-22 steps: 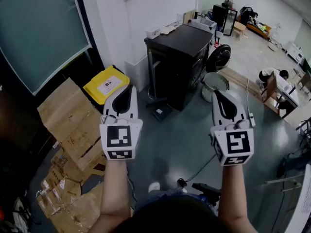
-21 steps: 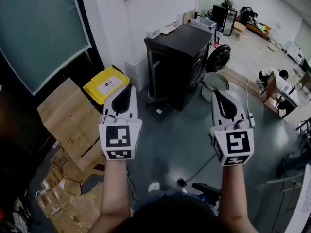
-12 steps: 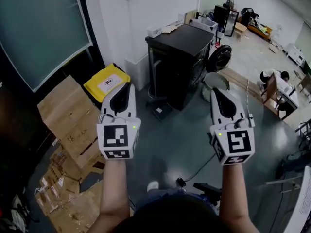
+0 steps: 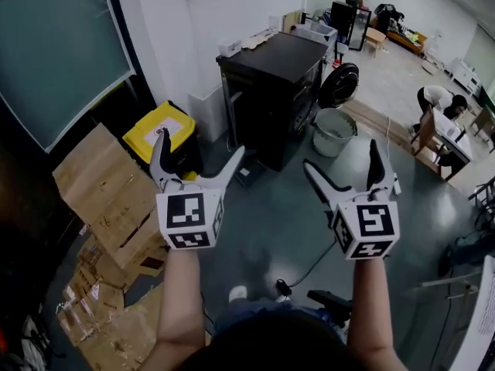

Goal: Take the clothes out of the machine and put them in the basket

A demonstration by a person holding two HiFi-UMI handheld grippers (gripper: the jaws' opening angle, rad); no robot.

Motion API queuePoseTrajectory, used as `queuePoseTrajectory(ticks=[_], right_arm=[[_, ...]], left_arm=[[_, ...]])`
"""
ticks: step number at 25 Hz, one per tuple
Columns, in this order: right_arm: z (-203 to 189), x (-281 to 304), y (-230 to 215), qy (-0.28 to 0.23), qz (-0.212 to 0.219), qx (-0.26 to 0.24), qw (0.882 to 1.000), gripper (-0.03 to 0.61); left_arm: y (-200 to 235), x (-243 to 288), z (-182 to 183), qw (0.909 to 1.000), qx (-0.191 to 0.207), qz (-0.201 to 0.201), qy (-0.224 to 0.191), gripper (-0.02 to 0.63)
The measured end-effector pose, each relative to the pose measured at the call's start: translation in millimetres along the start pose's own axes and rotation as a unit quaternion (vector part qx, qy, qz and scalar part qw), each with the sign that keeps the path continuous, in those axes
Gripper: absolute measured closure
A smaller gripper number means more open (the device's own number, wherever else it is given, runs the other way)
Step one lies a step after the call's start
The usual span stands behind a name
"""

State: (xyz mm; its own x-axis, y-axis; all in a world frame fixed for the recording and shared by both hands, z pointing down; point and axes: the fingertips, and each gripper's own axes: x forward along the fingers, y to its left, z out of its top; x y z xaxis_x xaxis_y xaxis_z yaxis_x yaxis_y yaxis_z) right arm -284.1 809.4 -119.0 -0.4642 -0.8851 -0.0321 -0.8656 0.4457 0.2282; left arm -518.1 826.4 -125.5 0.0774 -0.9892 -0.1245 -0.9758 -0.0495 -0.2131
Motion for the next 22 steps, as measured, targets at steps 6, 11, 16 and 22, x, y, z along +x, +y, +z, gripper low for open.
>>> queuePoseTrajectory(ticks=[6,11,16,22], right_arm=[[-22,-19,-52,0.026,-0.002,-0.003,1.000,0.005],[-32,-38,-96,0.028,-0.008,-0.005,1.000,0.008],[-46,-45,-127,0.027,-0.024,0.013,0.999,0.008],[-77,-26,-152,0.055,-0.035,0.008,0.998,0.010]], left_arm=[[-58,26,-11,0.9989,0.009,-0.014,0.044,0.043],[-96,37,-21,0.9970,0.022,-0.018,0.072,0.044],[-121,51,-14,0.9981,0.003,-0.027,0.056,0.044],[-137,97,-26,0.9972,-0.029,-0.044,0.052,0.046]])
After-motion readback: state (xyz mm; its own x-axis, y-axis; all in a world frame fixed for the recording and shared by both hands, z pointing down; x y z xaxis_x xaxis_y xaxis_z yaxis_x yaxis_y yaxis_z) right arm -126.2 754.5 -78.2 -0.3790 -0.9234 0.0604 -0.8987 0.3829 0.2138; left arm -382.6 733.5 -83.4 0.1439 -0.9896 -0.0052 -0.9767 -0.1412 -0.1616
